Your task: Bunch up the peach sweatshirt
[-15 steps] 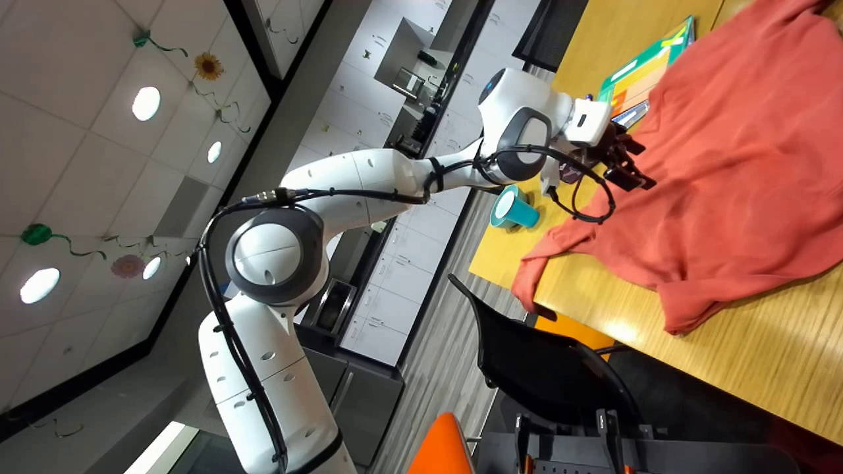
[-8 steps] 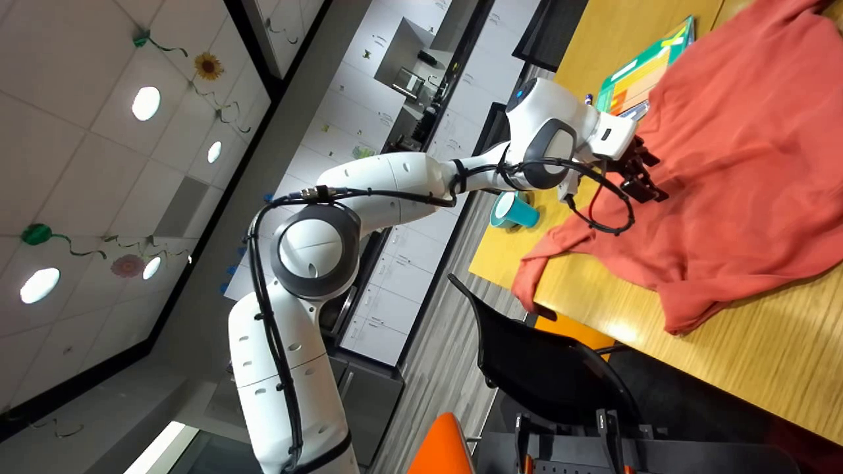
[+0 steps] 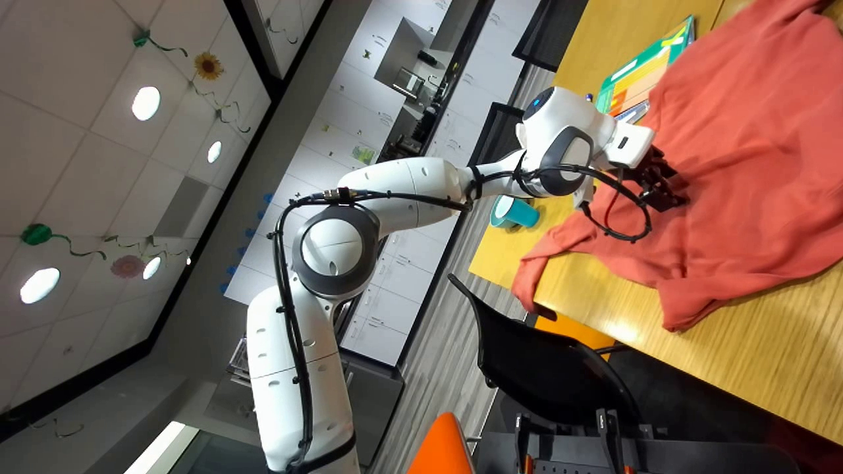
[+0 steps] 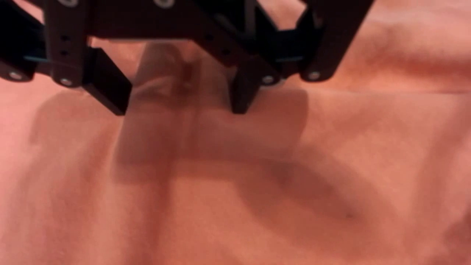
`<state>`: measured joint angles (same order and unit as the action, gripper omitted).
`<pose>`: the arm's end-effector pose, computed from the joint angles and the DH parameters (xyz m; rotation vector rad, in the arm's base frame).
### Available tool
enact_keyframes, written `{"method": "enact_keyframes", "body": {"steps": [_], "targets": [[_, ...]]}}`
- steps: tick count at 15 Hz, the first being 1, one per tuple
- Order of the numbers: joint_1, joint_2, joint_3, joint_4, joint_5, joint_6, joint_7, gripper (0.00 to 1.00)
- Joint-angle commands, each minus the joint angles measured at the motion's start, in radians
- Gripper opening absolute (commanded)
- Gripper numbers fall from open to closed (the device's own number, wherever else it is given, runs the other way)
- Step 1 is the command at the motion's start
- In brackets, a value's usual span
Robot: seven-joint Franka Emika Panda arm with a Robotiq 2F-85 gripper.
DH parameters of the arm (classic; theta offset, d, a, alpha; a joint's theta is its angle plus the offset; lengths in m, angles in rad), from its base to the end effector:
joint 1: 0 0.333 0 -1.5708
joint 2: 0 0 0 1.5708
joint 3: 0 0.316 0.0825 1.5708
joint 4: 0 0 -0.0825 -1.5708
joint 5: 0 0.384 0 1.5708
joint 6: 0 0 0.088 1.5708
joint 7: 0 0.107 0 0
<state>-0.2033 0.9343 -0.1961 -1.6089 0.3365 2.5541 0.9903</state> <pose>0.6301 -0.2554 0.0873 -2.1723 2.2068 -0.0441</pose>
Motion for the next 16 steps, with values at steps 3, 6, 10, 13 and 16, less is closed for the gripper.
{"method": "enact_keyframes", "body": {"steps": [3,6,10,13,16], "targets": [[0.019,0.002,-0.02,0.015,-0.003,-0.001,0.022,0.29],[0.025,-0.004,-0.023,0.012,-0.01,-0.006,0.02,0.05],[0.058,-0.059,-0.055,-0.053,-0.033,-0.003,0.04,0.03],[0.066,-0.19,-0.069,-0.184,-0.03,-0.009,0.008,0.02],[0.07,-0.318,-0.092,-0.294,-0.034,0.022,-0.012,0.02]]}}
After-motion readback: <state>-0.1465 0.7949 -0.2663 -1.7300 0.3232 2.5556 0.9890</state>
